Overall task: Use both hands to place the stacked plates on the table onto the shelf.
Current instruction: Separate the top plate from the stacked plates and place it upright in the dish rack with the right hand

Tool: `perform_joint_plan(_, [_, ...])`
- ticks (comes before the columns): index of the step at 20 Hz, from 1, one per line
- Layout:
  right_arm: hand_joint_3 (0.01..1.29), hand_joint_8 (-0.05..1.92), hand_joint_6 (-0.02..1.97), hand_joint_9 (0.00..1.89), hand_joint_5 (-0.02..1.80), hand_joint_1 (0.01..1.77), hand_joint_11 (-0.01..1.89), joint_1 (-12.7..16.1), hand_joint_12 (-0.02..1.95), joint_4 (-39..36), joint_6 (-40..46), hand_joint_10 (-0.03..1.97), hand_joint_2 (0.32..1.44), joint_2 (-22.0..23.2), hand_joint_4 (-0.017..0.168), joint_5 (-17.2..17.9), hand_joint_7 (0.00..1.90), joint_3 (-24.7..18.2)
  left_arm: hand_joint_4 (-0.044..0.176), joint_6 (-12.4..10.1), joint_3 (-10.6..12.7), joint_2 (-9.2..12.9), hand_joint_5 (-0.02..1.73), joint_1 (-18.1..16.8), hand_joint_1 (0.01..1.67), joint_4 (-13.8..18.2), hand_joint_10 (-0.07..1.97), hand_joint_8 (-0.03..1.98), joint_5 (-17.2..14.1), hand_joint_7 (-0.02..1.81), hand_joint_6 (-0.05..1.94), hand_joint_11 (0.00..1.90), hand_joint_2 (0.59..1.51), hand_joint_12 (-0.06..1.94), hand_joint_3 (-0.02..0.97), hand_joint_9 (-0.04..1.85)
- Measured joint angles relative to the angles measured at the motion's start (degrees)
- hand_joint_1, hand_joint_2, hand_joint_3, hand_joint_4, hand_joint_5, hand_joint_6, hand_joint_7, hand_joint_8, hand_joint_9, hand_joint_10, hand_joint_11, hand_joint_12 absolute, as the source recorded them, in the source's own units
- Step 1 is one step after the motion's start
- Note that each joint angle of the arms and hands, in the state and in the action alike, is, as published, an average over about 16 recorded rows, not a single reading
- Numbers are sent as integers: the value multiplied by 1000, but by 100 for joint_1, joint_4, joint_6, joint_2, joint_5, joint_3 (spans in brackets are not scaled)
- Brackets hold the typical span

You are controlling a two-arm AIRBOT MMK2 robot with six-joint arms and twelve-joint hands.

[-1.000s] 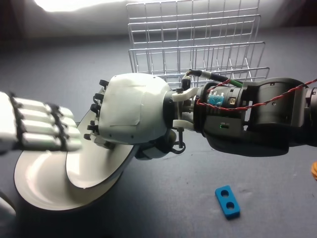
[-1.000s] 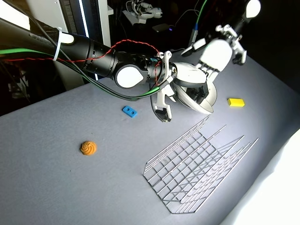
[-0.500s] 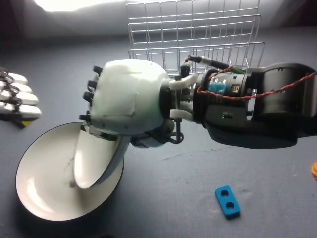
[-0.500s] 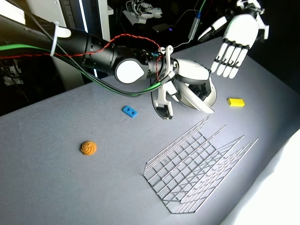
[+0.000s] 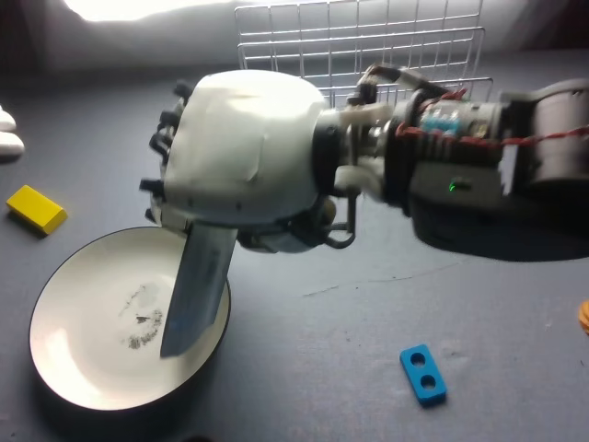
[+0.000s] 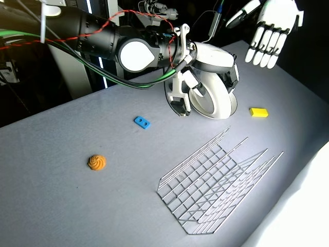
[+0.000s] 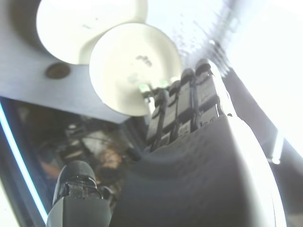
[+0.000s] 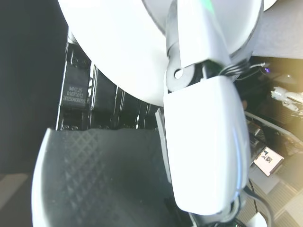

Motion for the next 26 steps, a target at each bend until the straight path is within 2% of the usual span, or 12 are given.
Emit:
perform_joint_plan(7, [14, 690, 953, 978, 1014, 1355, 751, 457, 1102, 726, -12, 1071, 960, 532, 4, -234, 1076, -370, 2, -270, 109, 72, 20, -296, 23, 153, 8, -14, -81, 10, 14, 16, 1014, -18, 8, 19])
perform_joint_plan(16, [14, 669, 928, 983, 1021, 1358, 748, 1101, 1106, 2360, -43, 1066, 959, 1232, 3, -486, 1098, -634, 2, -381, 165, 45, 21, -418, 22, 272, 8, -14, -122, 10, 14, 16, 1016, -18, 8, 19])
perform_joint_plan(21, [14, 665, 919, 986, 1017, 1366, 743, 1320, 1111, 3495, -62, 1065, 958, 1548, 2, -457, 1106, -674, 2, -394, 157, -2, 21, -521, 22, 366, 8, -14, -134, 11, 14, 15, 1017, -18, 9, 20])
perform_joint_plan(26, [14, 638, 911, 1002, 1014, 1375, 749, 1396, 1115, 4475, -39, 1050, 958, 1740, 0, -302, 1120, -631, 2, -405, 149, -70, 21, -661, 23, 471, 8, -13, -148, 11, 15, 16, 1018, -18, 9, 20])
